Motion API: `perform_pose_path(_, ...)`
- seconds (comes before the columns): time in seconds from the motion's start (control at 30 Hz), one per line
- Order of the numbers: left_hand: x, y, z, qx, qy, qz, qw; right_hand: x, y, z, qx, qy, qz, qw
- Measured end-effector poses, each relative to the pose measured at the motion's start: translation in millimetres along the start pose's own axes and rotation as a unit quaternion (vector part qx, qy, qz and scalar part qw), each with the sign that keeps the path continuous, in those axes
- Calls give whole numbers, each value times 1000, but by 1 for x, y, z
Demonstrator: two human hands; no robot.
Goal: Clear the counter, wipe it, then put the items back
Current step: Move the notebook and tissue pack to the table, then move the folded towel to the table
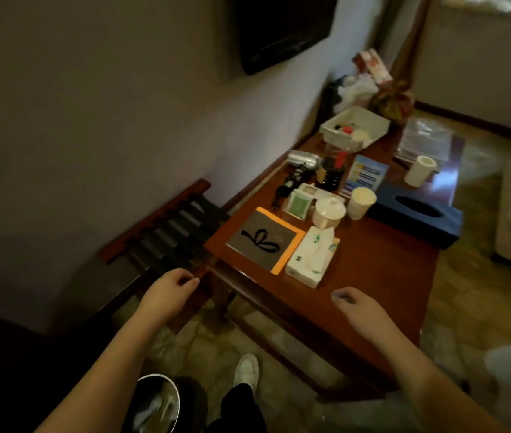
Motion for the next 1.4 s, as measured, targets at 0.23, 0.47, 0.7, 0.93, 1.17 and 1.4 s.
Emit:
perform_pose_path(0.23,-89,61,-110,-19,-134,37,990,48,117,-46,-189,84,-92,974)
perform_pose_path(0.47,-168,144,-237,-116,-227,115,960,146,244,-133,-406,151,-200,879)
perform_pose_path(0.7,-214,226,-378,-190,-277,107,936,279,323,-255,-554,214,-288,752)
perform_pose_path(0.93,-260,332,-501,-225,-317,100,916,403,369,-389,-652,274,-304,638)
perform_pose_path(1.17,-327,428,-593,-253,-329,114,902,500,408,-517,-689,317,-313,571)
perform_pose_path(1.4,-404,467,-656,-255,-355,131,890,555,463,-626,-725,307,-321,528)
Point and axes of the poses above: each hand's wrist, its own z-axis towards the middle knuckle, its own x-axis out of the palm, y = z × x, the point moved 6 cm from there along z, towards the middle knuckle, and after that the axes turned 4 degrees about x, right-handed, at the moved point
